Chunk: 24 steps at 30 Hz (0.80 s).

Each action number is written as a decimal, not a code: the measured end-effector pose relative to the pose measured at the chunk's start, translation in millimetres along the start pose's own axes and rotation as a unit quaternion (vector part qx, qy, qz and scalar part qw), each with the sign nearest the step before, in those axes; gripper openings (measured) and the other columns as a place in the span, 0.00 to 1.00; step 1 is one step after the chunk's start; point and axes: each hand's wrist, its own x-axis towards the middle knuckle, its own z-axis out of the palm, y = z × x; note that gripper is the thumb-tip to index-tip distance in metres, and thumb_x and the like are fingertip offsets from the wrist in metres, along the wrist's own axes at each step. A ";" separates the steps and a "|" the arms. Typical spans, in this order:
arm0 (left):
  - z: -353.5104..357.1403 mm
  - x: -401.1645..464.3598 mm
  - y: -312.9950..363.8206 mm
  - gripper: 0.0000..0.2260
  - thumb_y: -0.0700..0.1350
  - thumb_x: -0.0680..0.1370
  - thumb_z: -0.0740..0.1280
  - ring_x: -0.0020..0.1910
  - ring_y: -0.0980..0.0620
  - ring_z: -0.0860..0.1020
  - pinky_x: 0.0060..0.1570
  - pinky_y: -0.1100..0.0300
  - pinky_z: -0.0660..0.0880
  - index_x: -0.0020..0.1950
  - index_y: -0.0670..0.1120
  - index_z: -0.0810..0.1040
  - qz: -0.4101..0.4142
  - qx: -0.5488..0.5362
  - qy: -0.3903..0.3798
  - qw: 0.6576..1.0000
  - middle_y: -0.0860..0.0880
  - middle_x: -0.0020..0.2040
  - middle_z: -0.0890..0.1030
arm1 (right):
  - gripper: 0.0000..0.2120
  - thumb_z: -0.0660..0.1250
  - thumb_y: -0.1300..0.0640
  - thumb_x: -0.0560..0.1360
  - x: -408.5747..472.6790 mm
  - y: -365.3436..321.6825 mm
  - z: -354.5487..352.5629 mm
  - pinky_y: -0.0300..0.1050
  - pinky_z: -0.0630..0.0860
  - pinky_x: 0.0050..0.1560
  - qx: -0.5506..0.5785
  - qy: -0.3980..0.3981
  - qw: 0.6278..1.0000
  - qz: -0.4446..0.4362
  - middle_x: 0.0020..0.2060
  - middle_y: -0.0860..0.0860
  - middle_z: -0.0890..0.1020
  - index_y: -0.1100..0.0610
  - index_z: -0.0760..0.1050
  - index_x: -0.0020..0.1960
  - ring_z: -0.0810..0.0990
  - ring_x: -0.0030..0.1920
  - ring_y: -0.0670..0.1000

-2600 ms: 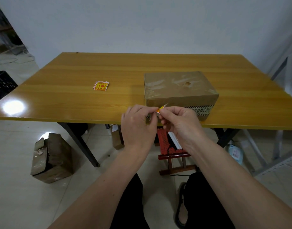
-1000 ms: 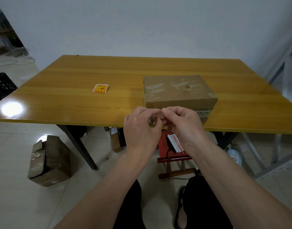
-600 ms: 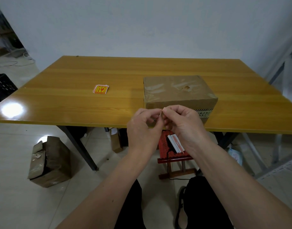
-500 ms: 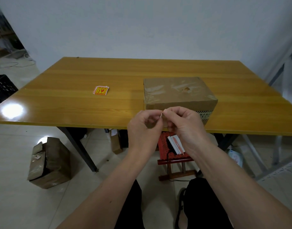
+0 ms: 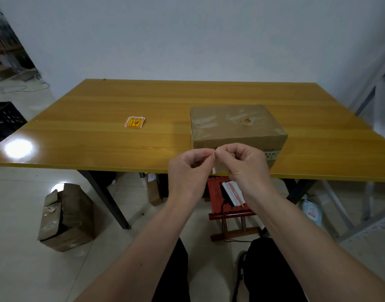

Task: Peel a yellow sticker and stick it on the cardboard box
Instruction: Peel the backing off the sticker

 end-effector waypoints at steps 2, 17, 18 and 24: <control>0.6 -0.4 -0.3 0.04 0.41 0.72 0.73 0.38 0.62 0.81 0.38 0.72 0.77 0.42 0.50 0.84 -0.001 0.002 0.004 1.000 0.53 0.39 0.85 | 0.07 0.69 0.60 0.74 0.0 1.6 0.4 0.27 0.71 0.30 -0.014 0.002 1.000 -0.011 0.35 0.61 0.78 0.57 0.80 0.37 0.75 0.32 0.44; 0.6 -3.4 -2.9 0.05 0.42 0.72 0.73 0.42 0.54 0.83 0.40 0.70 0.78 0.41 0.52 0.83 0.035 0.019 0.017 0.999 0.51 0.40 0.85 | 0.04 0.70 0.60 0.73 0.8 5.3 1.1 0.39 0.78 0.42 -0.037 -0.004 0.999 -0.017 0.38 0.66 0.79 0.57 0.80 0.39 0.80 0.35 0.53; 0.5 -3.4 -3.2 0.05 0.42 0.72 0.73 0.42 0.54 0.83 0.40 0.69 0.78 0.41 0.53 0.83 0.043 0.027 0.020 0.998 0.52 0.39 0.85 | 0.05 0.70 0.60 0.72 0.6 5.0 0.9 0.33 0.74 0.36 -0.039 -0.001 0.999 -0.012 0.35 0.63 0.77 0.56 0.80 0.38 0.76 0.31 0.47; 1.5 -4.2 -3.5 0.03 0.43 0.72 0.72 0.37 0.62 0.78 0.37 0.76 0.73 0.42 0.52 0.83 0.067 0.075 0.049 0.994 0.57 0.37 0.82 | 0.05 0.71 0.59 0.72 -2.4 1.5 0.4 0.33 0.68 0.28 -0.015 0.001 1.000 0.014 0.28 0.48 0.74 0.55 0.79 0.37 0.70 0.27 0.43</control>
